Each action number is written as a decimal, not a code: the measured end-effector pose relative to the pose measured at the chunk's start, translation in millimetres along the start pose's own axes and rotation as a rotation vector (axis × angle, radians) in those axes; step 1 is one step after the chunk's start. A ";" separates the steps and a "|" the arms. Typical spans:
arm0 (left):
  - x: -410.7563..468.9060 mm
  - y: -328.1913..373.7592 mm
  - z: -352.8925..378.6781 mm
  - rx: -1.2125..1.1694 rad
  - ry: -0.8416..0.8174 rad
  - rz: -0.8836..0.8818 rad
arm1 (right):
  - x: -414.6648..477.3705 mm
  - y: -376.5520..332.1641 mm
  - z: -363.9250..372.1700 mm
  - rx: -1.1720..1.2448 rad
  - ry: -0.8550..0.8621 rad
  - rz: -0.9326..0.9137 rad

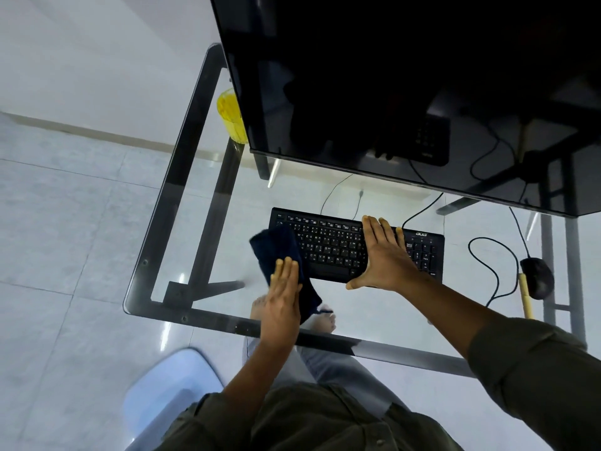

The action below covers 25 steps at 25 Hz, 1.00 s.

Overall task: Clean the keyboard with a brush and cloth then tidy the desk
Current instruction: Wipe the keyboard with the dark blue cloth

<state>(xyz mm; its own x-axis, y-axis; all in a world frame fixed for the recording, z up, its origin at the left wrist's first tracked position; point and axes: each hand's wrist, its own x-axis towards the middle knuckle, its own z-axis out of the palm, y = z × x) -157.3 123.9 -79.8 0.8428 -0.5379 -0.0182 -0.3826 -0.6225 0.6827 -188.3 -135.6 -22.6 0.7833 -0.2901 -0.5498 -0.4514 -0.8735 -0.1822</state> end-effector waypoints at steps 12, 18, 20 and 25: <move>-10.4 19.2 11.6 0.011 -0.014 -0.277 | 0.7 3.4 3.2 -0.014 0.009 -0.017; 4.4 66.1 26.6 -0.160 -0.012 -0.466 | 1.7 3.2 4.7 -0.007 0.005 -0.011; -5.9 76.8 33.9 -0.149 -0.064 -0.385 | 1.4 4.5 5.0 -0.006 0.016 -0.015; -4.2 46.5 24.3 -0.107 -0.011 -0.349 | 0.8 4.1 4.7 0.005 0.013 -0.030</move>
<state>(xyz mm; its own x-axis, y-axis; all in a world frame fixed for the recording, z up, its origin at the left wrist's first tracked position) -187.8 83.3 -65.7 0.9114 -0.3100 -0.2706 -0.0307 -0.7071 0.7065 -191.5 -137.6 -27.6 0.8021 -0.2687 -0.5334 -0.4295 -0.8801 -0.2024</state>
